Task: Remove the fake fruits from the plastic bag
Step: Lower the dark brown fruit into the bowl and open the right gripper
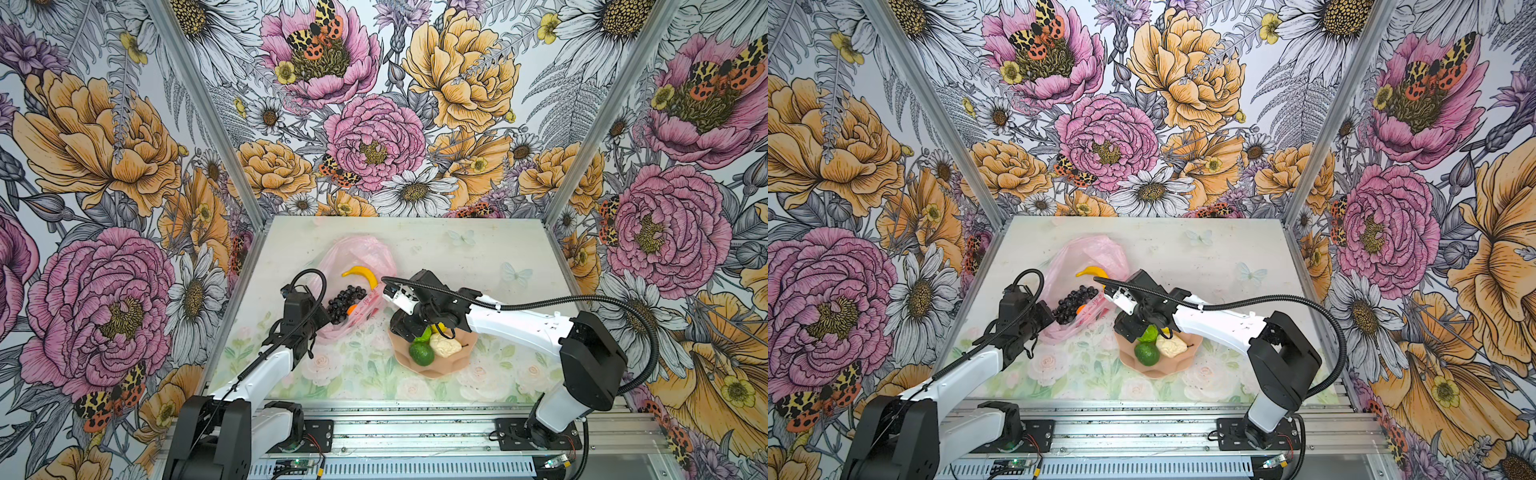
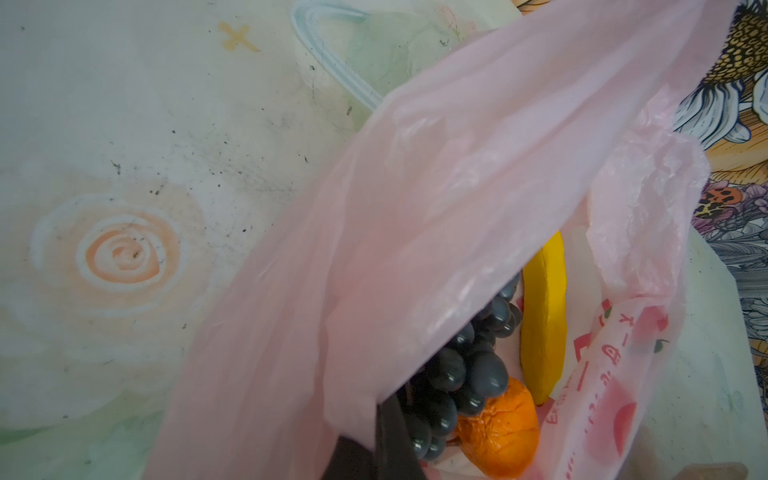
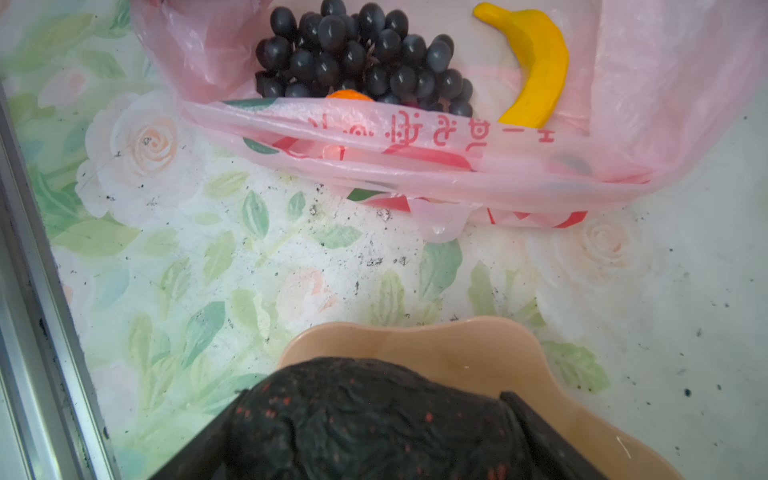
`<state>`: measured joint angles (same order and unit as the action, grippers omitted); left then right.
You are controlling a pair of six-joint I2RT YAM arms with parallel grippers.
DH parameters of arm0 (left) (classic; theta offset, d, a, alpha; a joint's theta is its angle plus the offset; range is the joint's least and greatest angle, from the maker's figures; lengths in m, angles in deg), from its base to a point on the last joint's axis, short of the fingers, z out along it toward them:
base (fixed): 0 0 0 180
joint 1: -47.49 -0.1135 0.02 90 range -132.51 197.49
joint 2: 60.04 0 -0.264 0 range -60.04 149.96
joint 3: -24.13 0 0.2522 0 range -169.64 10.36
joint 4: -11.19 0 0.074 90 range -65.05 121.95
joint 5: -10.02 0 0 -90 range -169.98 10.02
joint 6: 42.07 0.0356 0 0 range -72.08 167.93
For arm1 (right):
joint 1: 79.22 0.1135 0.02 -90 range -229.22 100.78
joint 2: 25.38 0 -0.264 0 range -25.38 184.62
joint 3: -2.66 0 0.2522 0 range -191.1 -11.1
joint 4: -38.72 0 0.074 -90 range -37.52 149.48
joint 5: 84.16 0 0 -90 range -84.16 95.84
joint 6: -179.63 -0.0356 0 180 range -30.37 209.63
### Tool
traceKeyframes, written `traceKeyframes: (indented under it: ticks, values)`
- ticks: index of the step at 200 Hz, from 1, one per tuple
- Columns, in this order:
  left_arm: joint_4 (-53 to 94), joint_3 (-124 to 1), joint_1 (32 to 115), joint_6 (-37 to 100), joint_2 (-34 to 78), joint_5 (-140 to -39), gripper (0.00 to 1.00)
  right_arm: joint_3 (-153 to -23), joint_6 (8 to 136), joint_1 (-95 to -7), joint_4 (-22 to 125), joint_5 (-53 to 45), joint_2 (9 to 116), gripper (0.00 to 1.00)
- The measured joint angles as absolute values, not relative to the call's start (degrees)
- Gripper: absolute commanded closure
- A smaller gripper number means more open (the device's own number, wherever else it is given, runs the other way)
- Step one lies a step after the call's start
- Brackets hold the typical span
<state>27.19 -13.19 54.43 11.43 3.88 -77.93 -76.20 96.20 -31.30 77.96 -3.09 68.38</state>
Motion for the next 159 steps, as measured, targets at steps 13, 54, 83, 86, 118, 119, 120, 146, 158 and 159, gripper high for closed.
traceKeyframes:
  ticks: [13, 54, 83, 86, 118, 119, 120, 146, 158, 159]
  values:
    - [27.19, -13.19, 54.43, 11.43, 3.88, -77.93, 1.00, -75.92, 97.29, -31.30, 77.98, -3.31, 68.38, 0.09]
    - [27.19, -13.19, 54.43, 11.50, 3.88, -77.93, 1.00, -75.17, 101.46, -31.30, 77.94, -3.77, 68.38, 0.08]
    - [27.19, -13.19, 54.43, 11.87, 3.88, -77.93, 1.00, -74.30, 104.74, -31.30, 77.92, -5.32, 68.38, 0.06]
    - [27.19, -13.19, 54.43, 11.87, 3.88, -77.93, 1.00, -74.23, 105.00, -31.30, 77.96, -5.47, 68.38, 0.06]
    - [27.19, -13.19, 54.43, 11.87, 3.88, -77.93, 1.00, -73.73, 108.02, -31.30, 77.89, -7.83, 68.38, 0.05]
    - [27.19, -13.19, 54.43, 11.87, 3.88, -77.93, 1.00, -73.71, 108.15, -31.30, 77.89, -7.99, 68.38, 0.05]
    - [27.21, -13.19, 54.43, 11.87, 3.88, -77.93, 1.00, -73.69, 108.24, -31.30, 77.87, -8.01, 68.38, 0.05]
    - [27.21, -13.19, 54.43, 11.87, 3.88, -77.93, 1.00, -72.73, 110.91, -31.27, 77.50, -8.93, 68.38, 0.04]
    - [27.21, -13.19, 54.43, 11.87, 3.88, -77.93, 1.00, -72.33, 111.89, -31.27, 77.52, -8.93, 68.38, 0.04]
    - [27.21, -13.19, 54.43, 11.87, 3.88, -77.93, 1.00, -72.31, 111.93, -31.27, 77.54, -8.90, 68.38, 0.04]
